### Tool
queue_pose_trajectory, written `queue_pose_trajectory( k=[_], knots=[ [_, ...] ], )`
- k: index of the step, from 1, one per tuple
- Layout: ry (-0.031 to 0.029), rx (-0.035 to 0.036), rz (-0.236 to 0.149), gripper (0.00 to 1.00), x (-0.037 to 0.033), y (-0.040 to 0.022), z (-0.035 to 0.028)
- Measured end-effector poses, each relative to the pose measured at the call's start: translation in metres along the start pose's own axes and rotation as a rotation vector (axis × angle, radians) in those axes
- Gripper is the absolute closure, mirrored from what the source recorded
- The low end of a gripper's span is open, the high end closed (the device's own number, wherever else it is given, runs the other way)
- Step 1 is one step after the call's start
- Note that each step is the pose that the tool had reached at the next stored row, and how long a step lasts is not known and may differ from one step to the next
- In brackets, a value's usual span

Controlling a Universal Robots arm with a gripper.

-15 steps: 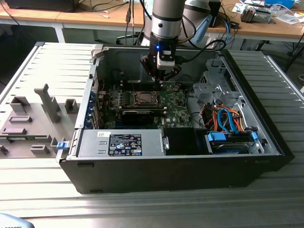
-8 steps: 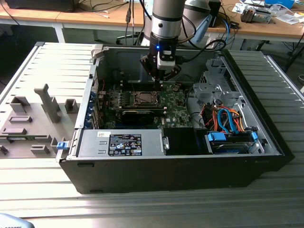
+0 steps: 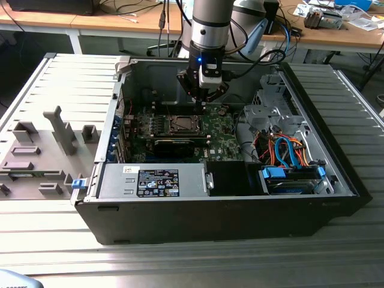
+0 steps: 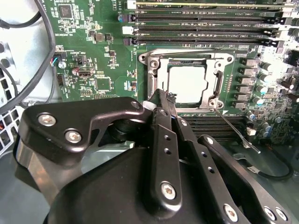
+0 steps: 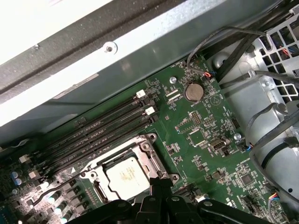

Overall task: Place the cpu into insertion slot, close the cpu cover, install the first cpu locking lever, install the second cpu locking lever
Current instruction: 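Install the first cpu locking lever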

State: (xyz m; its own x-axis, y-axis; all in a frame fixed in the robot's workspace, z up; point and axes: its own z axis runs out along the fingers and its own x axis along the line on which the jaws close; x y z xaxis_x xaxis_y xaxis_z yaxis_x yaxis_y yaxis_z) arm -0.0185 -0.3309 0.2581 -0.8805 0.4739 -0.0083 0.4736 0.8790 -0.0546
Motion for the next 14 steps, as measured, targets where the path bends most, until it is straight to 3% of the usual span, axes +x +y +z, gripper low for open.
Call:
queue_pose_trajectory(
  k=[14],
  knots=[
    [-0.0009, -0.0001, -0.016, 0.89, 0.0000, 0.0000, 0.0000]
  ],
)
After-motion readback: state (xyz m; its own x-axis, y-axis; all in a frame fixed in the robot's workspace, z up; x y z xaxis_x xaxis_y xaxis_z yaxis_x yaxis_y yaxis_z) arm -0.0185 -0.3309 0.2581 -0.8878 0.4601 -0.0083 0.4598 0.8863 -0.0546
